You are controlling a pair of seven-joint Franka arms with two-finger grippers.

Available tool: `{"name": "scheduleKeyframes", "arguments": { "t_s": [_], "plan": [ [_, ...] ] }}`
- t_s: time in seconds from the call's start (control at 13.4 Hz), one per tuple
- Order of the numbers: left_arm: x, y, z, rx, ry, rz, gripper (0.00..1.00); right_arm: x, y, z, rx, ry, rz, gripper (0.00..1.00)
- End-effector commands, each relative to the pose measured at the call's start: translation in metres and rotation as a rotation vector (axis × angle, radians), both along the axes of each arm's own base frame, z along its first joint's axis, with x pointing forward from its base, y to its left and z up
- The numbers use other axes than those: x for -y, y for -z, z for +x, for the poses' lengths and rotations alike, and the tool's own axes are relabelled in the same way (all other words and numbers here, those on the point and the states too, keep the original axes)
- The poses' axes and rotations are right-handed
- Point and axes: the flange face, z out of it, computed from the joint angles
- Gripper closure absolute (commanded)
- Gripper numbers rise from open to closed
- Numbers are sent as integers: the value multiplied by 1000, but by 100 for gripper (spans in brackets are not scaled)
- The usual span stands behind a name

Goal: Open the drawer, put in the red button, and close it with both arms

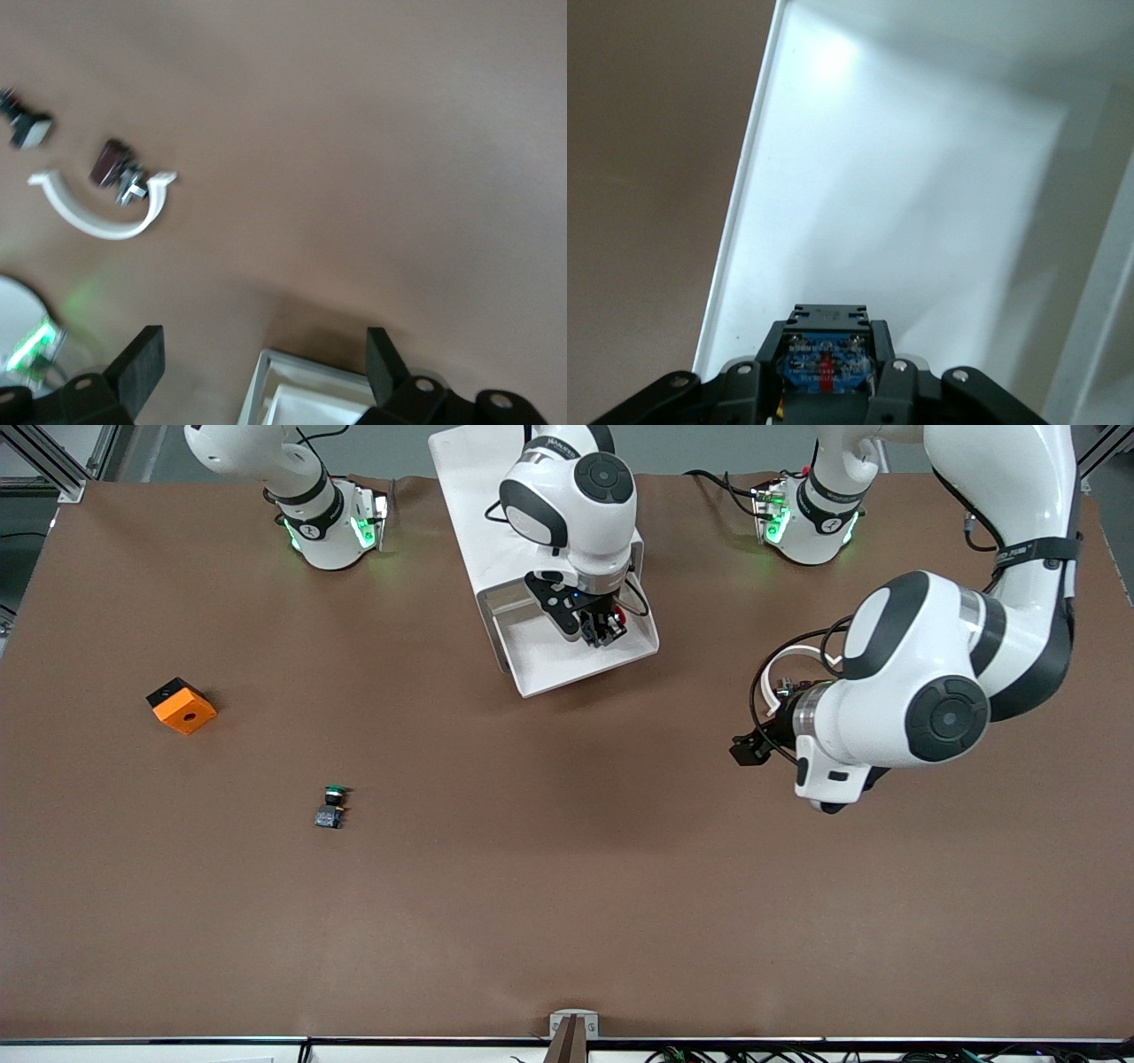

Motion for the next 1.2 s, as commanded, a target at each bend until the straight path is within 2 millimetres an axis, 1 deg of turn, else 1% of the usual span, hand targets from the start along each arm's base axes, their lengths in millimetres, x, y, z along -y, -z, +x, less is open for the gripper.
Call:
{"name": "scheduleKeyframes", "arguments": {
  "t_s": [0.0, 0.07, 0.15, 0.22, 0.3, 0.37, 0.45, 0.52, 0.67, 0.75, 0.82, 0.9, 0.97, 1.05, 1.12],
  "plan": [
    [-2, 31, -24, 77, 109, -17, 0, -3, 4, 5, 23, 6, -9, 98],
    [-1, 43, -32, 104, 151, -32, 0, 1, 1, 14, 21, 15, -2, 3],
    [1, 55, -35, 125, 179, -46, 0, -2, 0, 11, 25, -5, -3, 0],
    [4, 65, -38, 134, 186, -51, 0, 1, -4, 17, 25, -18, 4, 0],
    [6, 78, -42, 129, 195, -51, 0, 0, -11, 21, 28, -46, 11, 0],
    [12, 94, -50, 126, 238, -65, 0, 4, -14, 27, 23, -69, 9, 0],
    [15, 110, -59, 137, 263, -74, 0, 5, -22, 33, 26, -101, 12, 0],
    [27, 124, -71, 156, 278, -86, 0, 5, -26, 35, 21, -144, 6, 0],
    [47, 145, -92, 169, 302, -107, 0, 21, -33, 56, 10, -221, -5, 0],
    [57, 153, -101, 161, 302, -118, 0, 26, -38, 63, 15, -284, -2, 0],
    [70, 159, -109, 137, 297, -137, 0, 37, -42, 75, 15, -362, -3, 0],
    [83, 159, -116, 120, 262, -155, 0, 50, -44, 87, -2, -436, -16, 0],
    [96, 157, -125, 108, 245, -160, 0, 69, -61, 105, -9, -491, -19, 0],
    [109, 157, -135, 100, 232, -150, 0, 90, -71, 124, -29, -542, -25, 0],
    [124, 156, -145, 91, 213, -139, 0, 111, -87, 140, -58, -611, -36, 0]
  ]
}}
